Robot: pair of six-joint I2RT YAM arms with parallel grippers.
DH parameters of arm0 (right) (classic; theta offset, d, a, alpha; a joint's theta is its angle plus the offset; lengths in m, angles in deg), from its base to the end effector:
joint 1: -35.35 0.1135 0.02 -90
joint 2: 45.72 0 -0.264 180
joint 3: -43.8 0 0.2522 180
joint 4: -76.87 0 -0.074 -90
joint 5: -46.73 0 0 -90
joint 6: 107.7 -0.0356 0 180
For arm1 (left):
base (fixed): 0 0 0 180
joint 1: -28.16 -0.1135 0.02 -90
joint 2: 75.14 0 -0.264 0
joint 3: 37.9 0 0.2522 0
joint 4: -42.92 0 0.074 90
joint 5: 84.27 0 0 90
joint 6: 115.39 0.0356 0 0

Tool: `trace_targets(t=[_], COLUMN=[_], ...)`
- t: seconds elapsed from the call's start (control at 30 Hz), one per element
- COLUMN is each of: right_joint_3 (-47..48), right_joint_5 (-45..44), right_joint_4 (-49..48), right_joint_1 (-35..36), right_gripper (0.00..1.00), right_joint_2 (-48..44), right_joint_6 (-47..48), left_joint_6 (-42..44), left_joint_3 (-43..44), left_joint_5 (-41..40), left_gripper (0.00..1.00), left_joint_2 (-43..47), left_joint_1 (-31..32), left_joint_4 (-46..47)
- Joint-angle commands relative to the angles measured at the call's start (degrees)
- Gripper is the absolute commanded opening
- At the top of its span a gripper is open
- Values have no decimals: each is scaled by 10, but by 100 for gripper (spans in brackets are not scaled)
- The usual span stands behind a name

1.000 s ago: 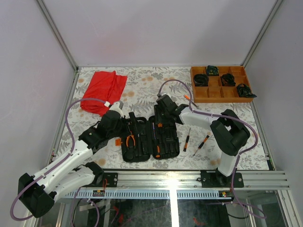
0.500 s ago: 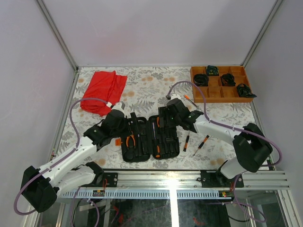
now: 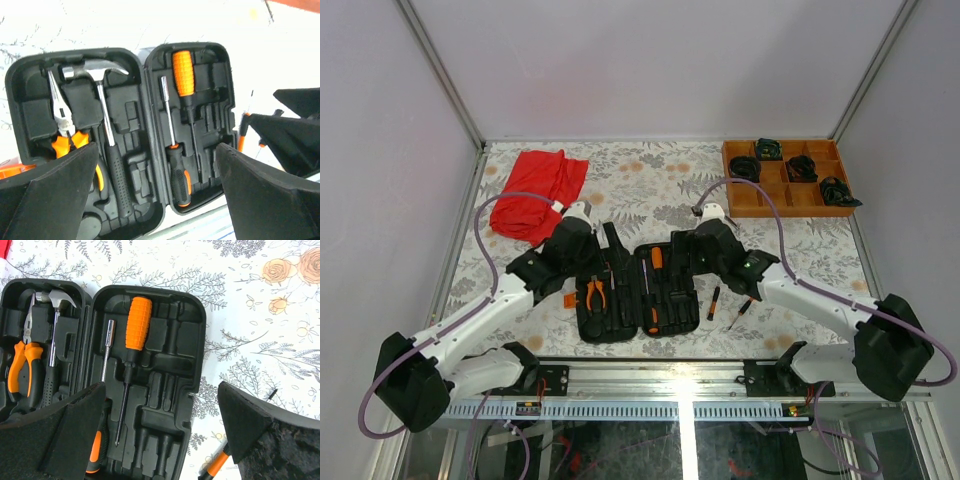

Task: Sort the tools into containers
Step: Adjust the screwdriver in the storage box.

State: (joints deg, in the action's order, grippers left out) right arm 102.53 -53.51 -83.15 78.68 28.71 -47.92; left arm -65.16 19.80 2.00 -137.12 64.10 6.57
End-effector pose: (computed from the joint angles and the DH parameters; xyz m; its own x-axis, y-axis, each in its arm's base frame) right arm 0.2084 0.1879 0.2360 -0.6536 0.0643 -0.7541 -0.2792 0.9056 0.3192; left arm 0.1881 -0.1335 0.2564 -0.7543 -0.2416 -0.6104 0.0822 0.8877 -0.4529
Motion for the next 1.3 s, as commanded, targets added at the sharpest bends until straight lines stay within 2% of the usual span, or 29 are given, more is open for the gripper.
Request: trace_targets(t=[0.0,0.33,0.43,0.53,0.7,0.8,0.9,1.07,1.27], right_joint_3=[-22,-70,-74,-48,-25,-44,-68,-62,-6], right_joint_5=[-31,80,125,169,165,184,192,215,212], right_joint_4=[-32,-66,-78,-59,-26,-66,-111,-118,-38], right_joint_1=[-2,-35,-47,-52,-52,-53,-58,-72,-72], right_gripper=[99,100,94,92,92,100,99,100,82], right_joint_2=[-41,-78,-83,-72,-49,-58,-68,-58,-9], right_joint_6=[19,12,7,24,48,48,33,27,33], left_joint_6=[5,4,4,3,3,10,14,14,10], left_joint_3=[33,51,54,56,81,89,96,91,104], left_joint_5=[-24,25,29,30,34,48,62,71,83], left_gripper=[100,100,100,100,100,100,100,100,100], left_joint_2=[-2,-16,-27,-36,-62,-78,-95,-104,-143], left_joint_1=[-8,-33,-37,-39,-40,-40,-40,-40,-39], left_joint_4=[38,66,82,105,114,127,134,146,127])
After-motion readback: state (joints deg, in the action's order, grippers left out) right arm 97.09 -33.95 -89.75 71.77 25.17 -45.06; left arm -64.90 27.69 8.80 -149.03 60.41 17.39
